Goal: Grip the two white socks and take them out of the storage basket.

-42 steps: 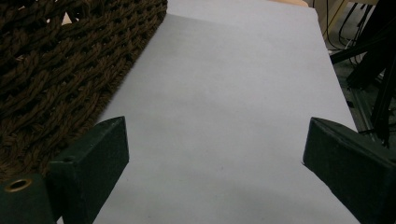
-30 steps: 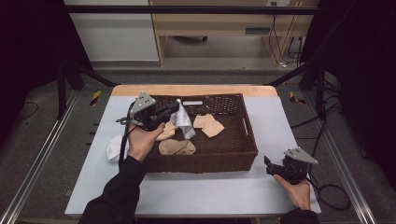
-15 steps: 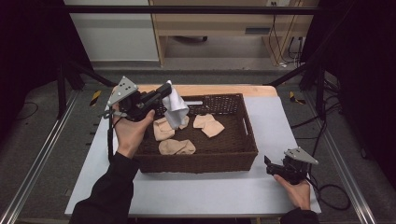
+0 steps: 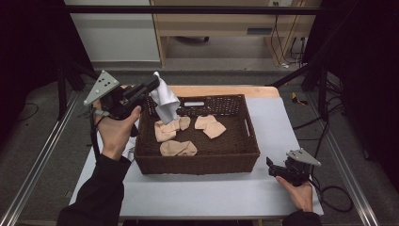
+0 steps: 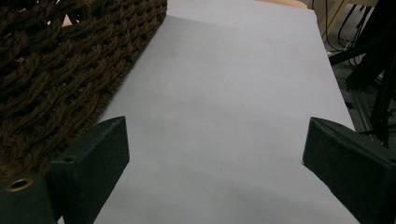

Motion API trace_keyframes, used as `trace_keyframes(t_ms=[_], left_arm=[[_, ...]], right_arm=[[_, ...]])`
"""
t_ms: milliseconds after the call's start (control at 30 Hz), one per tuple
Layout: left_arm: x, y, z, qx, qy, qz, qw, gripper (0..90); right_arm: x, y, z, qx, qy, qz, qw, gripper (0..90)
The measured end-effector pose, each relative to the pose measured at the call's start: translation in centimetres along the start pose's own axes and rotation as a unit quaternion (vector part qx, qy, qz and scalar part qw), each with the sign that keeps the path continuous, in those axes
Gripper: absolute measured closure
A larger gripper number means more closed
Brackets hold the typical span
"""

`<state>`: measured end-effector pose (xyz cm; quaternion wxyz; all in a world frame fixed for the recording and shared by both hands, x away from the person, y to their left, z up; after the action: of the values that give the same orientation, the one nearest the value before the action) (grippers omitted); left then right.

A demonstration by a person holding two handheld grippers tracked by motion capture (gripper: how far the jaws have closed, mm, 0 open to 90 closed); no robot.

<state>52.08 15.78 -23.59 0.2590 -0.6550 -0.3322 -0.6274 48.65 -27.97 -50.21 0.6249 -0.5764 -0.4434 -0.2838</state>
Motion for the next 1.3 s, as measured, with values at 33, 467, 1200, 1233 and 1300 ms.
trace_keyframes(t_ms=[33,467,1200,1233,1300], left_arm=[[0.1,-0.2,0.1,0.001,0.003,0.001,1.0000,88.1],[2.1,-5.0,3.5,0.049,0.012,-0.015,0.9986,88.1],[-3.3,-10.9,10.4,0.127,-0.008,0.032,0.9913,88.0],[-3.8,-11.0,10.6,0.128,-0.010,0.037,0.9910,88.0],[-5.3,-11.3,11.0,0.132,-0.013,0.053,0.9898,88.0]], right_arm=[[0.0,0.0,0.0,-0.001,-0.001,0.000,1.0000,7.4],[-0.1,0.1,0.0,-0.002,-0.004,0.004,1.0000,7.4],[-0.2,0.1,0.0,-0.004,-0.006,0.006,1.0000,7.4],[-0.2,0.1,0.0,-0.004,-0.006,0.006,1.0000,7.4],[-0.2,0.1,0.0,-0.004,-0.006,0.007,1.0000,7.4]])
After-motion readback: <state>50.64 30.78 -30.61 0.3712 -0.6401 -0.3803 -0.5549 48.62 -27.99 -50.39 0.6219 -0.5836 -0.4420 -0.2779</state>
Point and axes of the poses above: each handheld gripper's, and its own axes: y roughly forward along the jaws, x roughly out of its top, z roughly to its left, the point moved 6 cm from there along y, roughly forward along the jaws, and after that the axes turned 2 degrees about -z, right-handed, at the moved point
